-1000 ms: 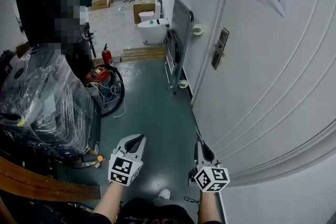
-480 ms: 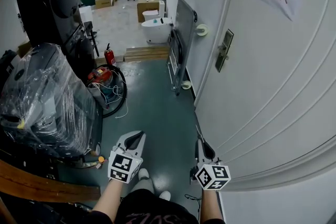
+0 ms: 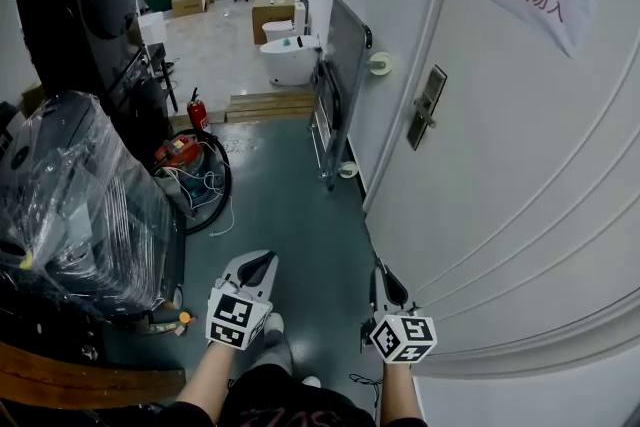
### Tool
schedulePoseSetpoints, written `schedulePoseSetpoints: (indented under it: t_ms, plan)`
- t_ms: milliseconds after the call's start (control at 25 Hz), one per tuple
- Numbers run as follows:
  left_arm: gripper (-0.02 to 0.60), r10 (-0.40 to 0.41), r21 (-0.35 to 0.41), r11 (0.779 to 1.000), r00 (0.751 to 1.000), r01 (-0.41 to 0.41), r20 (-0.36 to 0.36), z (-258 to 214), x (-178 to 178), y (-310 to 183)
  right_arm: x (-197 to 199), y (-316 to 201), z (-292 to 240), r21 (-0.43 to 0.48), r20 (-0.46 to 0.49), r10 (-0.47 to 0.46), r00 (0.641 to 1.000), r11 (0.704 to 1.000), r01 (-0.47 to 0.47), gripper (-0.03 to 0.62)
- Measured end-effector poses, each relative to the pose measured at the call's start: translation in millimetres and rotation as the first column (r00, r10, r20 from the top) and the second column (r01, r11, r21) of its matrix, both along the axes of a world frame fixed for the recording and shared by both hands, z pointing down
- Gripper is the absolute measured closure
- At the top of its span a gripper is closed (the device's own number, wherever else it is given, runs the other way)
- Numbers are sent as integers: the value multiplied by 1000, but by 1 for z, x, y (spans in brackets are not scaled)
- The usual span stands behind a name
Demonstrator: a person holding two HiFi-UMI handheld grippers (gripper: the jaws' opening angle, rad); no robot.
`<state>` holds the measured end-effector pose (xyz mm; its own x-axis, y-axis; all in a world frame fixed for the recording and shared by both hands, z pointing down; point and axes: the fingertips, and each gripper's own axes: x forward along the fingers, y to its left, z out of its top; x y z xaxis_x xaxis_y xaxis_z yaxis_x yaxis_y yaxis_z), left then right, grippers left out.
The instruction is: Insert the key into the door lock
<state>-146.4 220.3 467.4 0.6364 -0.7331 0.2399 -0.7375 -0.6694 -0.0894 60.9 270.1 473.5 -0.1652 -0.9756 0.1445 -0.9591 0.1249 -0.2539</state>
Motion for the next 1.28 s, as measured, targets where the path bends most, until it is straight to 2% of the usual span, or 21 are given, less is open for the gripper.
schedulePoseSetpoints:
  t_ms: [360, 680, 1040, 1280]
  plan:
    - [569, 29, -25, 999, 1000, -29, -2, 12, 6, -64, 6, -61, 11, -22, 9, 35, 999, 999, -35, 516]
    - [569, 40, -63, 997, 999, -41, -21, 21, -8, -132, -7, -130, 9, -29, 7, 63, 998, 998, -62, 514]
    - [569, 98, -32, 995, 995, -98, -6, 7, -19, -212, -20, -206, -4, -2, -1, 110, 994, 994, -110, 514]
    - [569, 143, -28, 989, 990, -143, -2, 7, -16, -254, -22, -239, -5, 9, -3, 146, 989, 989, -146, 514]
